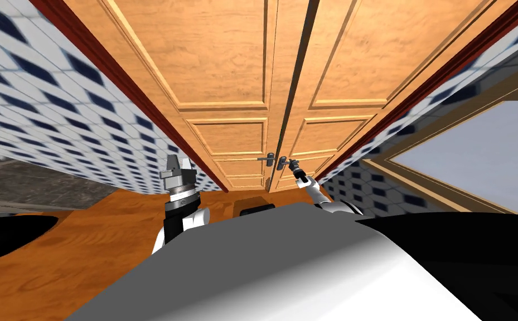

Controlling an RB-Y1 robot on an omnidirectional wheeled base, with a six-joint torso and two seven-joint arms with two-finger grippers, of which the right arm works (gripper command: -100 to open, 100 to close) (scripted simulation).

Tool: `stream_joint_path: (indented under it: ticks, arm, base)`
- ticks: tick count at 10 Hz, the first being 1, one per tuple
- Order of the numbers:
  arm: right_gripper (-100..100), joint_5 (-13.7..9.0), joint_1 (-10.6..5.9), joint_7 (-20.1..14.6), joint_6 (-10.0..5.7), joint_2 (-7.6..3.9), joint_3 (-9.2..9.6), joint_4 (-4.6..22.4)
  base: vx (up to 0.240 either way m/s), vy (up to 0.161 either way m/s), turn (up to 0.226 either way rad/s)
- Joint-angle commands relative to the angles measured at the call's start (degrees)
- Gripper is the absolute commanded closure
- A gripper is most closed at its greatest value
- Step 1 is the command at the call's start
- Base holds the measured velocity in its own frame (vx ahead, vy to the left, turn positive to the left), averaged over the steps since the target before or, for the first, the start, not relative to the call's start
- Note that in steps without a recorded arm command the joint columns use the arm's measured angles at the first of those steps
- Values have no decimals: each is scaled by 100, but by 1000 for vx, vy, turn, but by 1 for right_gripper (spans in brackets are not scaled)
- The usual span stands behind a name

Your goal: Pull the door open

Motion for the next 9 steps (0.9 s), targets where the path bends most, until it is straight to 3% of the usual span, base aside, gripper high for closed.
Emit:
stream_joint_path:
  ticks: [1,5,6,7,9]
  arm:
    - [100,40,74,-144,-49,-103,76,-55]
    - [100,184,145,-505,-268,-184,458,-210]
    - [100,205,152,-554,-299,-191,515,-233]
    - [100,184,156,-495,-251,-199,437,-191]
    - [100,286,293,-728,-487,-333,580,-263]
  base:
    - [-221,-56,110]
    - [-225,-91,126]
    - [-176,-120,104]
    - [-77,-51,18]
    - [-161,-66,82]
